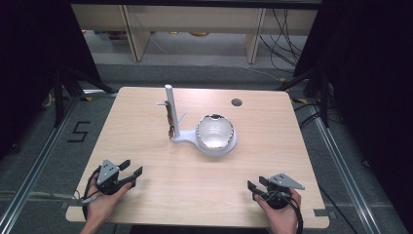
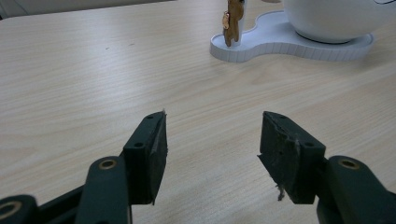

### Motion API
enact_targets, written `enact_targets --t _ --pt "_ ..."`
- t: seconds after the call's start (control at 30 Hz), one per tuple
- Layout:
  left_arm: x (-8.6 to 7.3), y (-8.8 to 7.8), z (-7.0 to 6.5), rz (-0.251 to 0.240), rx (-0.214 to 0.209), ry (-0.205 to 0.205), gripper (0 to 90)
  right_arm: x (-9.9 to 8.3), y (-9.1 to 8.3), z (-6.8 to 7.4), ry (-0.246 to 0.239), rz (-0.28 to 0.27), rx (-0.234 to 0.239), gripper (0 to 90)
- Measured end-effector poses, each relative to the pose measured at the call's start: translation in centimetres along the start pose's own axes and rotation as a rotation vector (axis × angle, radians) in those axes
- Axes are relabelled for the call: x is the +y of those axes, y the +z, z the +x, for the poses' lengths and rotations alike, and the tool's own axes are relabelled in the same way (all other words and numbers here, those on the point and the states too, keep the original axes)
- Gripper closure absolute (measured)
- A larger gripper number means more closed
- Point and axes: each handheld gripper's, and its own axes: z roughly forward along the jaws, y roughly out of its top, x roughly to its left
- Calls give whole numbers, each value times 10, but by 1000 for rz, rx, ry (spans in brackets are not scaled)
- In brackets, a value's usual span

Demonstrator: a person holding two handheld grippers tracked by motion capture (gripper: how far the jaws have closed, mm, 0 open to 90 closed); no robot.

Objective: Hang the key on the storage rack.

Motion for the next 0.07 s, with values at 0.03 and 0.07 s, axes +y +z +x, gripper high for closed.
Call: enact_targets --t 0.03,0.07 --pt "0 0 0 0 0 0 408 0 0 0 0 0 0 487" --pt "0 -1 0 5 4 -2 408 0 -1 0 2 5 4 487"
